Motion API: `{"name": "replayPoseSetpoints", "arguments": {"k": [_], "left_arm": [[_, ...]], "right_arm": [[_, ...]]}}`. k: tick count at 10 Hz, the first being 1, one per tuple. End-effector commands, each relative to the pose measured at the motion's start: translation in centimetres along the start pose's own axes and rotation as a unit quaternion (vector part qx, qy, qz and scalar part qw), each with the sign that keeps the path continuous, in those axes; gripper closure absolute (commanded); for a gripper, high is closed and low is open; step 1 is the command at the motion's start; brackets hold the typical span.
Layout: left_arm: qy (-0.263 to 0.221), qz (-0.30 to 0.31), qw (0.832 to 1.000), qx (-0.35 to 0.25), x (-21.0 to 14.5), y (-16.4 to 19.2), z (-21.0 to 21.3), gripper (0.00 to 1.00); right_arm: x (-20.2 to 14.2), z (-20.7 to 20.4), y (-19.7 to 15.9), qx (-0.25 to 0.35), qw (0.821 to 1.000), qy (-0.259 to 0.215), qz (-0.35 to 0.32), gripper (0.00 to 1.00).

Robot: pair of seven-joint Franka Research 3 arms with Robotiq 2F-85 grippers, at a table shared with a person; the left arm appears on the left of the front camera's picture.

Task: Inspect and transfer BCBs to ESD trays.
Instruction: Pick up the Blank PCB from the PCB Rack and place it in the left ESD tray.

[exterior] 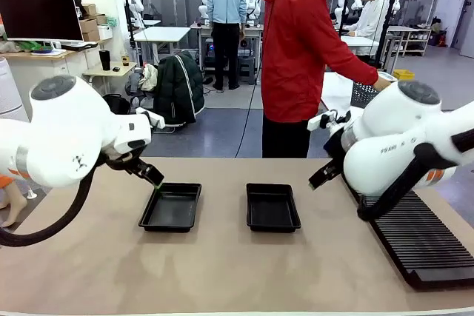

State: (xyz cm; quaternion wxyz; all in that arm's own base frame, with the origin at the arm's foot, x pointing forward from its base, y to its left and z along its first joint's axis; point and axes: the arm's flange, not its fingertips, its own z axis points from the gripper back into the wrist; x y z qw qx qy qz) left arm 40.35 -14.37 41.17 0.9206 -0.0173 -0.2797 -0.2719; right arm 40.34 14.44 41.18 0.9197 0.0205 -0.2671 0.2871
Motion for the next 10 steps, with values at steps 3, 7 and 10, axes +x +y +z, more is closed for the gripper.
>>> {"name": "replayPoseSetpoints", "arguments": {"k": [3, 7, 10], "left_arm": [[0.000, 0.098, 0.995, -0.032, 2.3, 2.4, 7.9, 0.00], [0.018, 0.162, 0.983, -0.080, 3.9, 5.5, 16.8, 0.00], [0.035, 0.198, 0.974, -0.103, 4.7, 7.6, 20.9, 0.00]], "right_arm": [[2.7, 8.4, -5.0, 0.059, 0.998, 0.028, -0.024, 0.00], [5.5, 15.0, -9.9, 0.104, 0.988, 0.083, -0.076, 0.00], [7.0, 19.4, -13.6, 0.153, 0.969, 0.122, -0.148, 0.00]]}}
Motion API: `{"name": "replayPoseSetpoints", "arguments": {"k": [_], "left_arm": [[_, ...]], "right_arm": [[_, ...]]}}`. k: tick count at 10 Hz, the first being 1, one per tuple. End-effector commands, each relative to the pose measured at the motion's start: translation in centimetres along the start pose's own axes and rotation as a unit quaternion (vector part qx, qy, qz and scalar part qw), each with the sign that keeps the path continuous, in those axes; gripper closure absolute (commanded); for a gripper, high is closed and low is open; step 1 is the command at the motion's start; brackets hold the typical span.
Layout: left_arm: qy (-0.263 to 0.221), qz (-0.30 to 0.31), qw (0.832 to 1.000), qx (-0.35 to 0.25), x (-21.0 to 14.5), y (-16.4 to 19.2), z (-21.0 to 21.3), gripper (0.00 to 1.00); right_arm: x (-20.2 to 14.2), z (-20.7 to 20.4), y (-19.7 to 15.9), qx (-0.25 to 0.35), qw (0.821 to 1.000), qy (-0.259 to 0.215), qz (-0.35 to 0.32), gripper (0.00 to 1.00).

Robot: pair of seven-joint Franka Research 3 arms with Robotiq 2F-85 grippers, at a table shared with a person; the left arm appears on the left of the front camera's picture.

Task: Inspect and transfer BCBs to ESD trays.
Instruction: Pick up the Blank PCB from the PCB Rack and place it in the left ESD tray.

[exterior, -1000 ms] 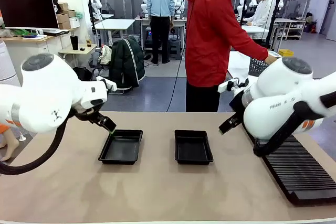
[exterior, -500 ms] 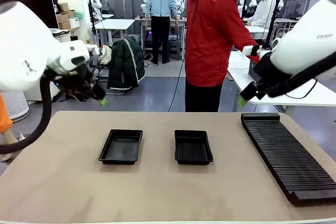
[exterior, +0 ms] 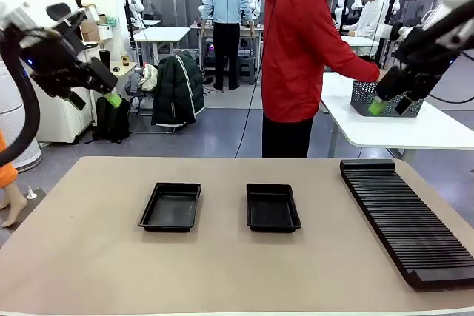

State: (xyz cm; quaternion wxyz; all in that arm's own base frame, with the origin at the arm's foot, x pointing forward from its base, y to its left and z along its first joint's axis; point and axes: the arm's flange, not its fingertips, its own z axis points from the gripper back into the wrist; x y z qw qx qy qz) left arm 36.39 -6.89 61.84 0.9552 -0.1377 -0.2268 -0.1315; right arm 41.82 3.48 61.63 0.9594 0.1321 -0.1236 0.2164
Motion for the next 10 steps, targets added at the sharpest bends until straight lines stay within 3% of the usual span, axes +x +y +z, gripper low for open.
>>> {"name": "replayPoseSetpoints", "arguments": {"k": [1, 4, 7, 10], "left_arm": [[0.024, 0.039, 0.998, -0.036, 1.2, 1.2, 1.2, 0.00], [0.018, 0.064, 0.994, -0.082, 2.2, 1.4, 4.0, 0.00], [0.063, 0.097, 0.986, -0.120, 3.4, 1.5, 6.5, 0.00], [0.080, 0.121, 0.984, -0.107, 5.1, 1.7, 8.2, 0.00]], "right_arm": [[1.8, 2.8, -1.6, 0.055, 0.996, 0.019, -0.069, 0.00], [2.3, 7.1, -4.6, 0.091, 0.986, 0.019, -0.136, 0.00], [1.8, 10.1, -7.1, 0.100, 0.974, 0.017, -0.201, 0.00], [0.8, 11.4, -8.6, 0.125, 0.963, -0.011, -0.239, 0.00]]}}
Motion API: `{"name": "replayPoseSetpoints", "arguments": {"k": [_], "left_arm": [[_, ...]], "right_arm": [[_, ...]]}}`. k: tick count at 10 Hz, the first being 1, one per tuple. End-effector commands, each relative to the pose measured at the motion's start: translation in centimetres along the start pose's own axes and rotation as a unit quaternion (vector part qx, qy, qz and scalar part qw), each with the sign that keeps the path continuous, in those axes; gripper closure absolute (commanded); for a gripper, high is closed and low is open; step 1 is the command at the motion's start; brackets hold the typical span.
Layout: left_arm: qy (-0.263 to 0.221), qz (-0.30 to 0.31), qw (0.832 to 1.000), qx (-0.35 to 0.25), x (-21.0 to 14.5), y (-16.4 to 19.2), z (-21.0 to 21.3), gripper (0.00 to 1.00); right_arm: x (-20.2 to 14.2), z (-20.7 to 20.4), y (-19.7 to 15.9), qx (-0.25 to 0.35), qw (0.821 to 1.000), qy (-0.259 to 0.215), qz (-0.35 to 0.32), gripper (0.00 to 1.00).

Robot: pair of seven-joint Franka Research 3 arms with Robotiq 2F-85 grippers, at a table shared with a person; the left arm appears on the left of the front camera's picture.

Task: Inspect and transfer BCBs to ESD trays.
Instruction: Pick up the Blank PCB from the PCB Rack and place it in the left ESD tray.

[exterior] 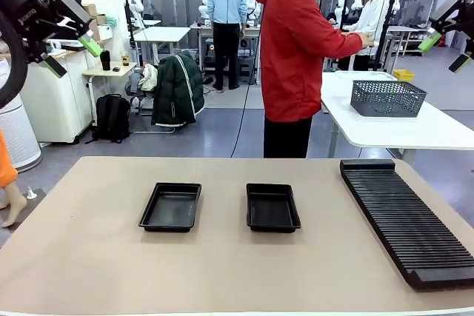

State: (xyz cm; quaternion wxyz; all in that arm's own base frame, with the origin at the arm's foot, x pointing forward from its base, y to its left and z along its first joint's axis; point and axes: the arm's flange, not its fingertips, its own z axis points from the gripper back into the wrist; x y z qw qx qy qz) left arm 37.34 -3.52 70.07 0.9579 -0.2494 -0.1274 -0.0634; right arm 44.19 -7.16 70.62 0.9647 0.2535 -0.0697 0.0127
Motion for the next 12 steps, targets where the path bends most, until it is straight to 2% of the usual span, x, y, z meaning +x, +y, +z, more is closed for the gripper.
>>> {"name": "replayPoseSetpoints", "arguments": {"k": [1, 5, 6, 12], "left_arm": [[0.012, 0.021, 1.000, -0.004, 1.4, -0.5, 0.6, 0.00], [0.021, 0.044, 0.999, -0.002, 2.2, 0.6, 0.8, 0.00], [0.015, 0.023, 1.000, 0.007, 2.0, 0.6, 0.3, 0.00], [0.015, 0.023, 1.000, 0.007, 2.0, 0.6, 0.3, 0.00]], "right_arm": [[0.1, 0.2, -0.3, 0.032, 0.999, -0.009, -0.024, 0.00], [0.0, 0.0, -1.2, 0.044, 0.998, -0.011, -0.033, 0.00], [-0.1, 0.0, -1.3, 0.043, 0.999, -0.011, -0.025, 0.00], [0.1, 0.2, -1.2, 0.029, 0.999, -0.009, -0.019, 0.00]]}}
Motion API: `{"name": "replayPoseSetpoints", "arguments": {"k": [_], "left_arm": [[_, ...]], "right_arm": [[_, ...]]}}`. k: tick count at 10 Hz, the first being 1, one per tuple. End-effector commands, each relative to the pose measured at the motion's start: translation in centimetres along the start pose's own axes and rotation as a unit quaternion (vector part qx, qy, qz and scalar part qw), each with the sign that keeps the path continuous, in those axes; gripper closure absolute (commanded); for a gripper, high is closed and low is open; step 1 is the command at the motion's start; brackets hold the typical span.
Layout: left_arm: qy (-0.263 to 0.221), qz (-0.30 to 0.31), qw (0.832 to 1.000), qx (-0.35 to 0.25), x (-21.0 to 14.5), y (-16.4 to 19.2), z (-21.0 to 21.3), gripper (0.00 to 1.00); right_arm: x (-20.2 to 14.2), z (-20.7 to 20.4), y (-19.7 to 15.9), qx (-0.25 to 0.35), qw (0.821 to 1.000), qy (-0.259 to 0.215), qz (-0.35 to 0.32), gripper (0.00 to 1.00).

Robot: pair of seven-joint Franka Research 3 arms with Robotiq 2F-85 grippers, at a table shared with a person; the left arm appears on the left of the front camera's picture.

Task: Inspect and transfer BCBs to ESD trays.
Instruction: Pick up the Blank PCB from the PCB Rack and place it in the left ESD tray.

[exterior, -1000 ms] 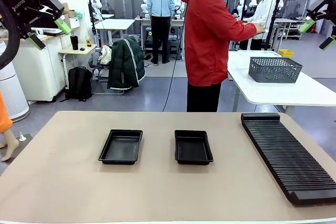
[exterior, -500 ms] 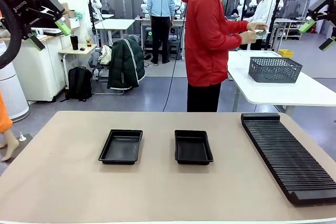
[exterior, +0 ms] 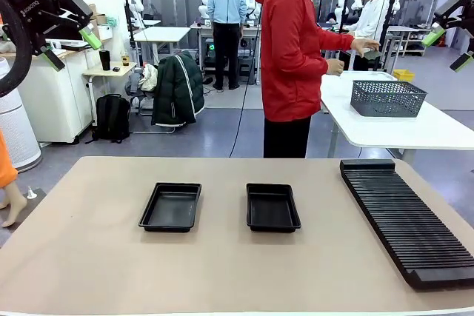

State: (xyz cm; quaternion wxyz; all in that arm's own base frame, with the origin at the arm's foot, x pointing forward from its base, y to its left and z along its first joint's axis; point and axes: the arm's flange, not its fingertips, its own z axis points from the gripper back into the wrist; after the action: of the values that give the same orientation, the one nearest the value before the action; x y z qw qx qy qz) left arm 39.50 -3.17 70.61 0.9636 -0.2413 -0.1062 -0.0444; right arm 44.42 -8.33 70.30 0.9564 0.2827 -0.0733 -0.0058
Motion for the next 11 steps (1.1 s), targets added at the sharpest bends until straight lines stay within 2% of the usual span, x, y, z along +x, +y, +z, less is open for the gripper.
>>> {"name": "replayPoseSetpoints", "arguments": {"k": [1, 7, 11], "left_arm": [[-0.001, 0.000, 1.000, -0.004, -0.2, 0.1, 0.1, 0.00], [-0.001, 0.000, 1.000, -0.004, -0.2, 0.1, 0.1, 0.00], [-0.001, 0.000, 1.000, -0.004, -0.2, 0.1, 0.1, 0.00]], "right_arm": [[0.0, 0.0, 0.0, 0.000, 1.000, 0.000, 0.000, 0.00], [0.0, 2.3, 0.2, -0.010, 1.000, -0.019, -0.017, 0.00], [0.1, 2.8, 0.2, -0.021, 0.999, -0.014, -0.023, 0.00]]}}
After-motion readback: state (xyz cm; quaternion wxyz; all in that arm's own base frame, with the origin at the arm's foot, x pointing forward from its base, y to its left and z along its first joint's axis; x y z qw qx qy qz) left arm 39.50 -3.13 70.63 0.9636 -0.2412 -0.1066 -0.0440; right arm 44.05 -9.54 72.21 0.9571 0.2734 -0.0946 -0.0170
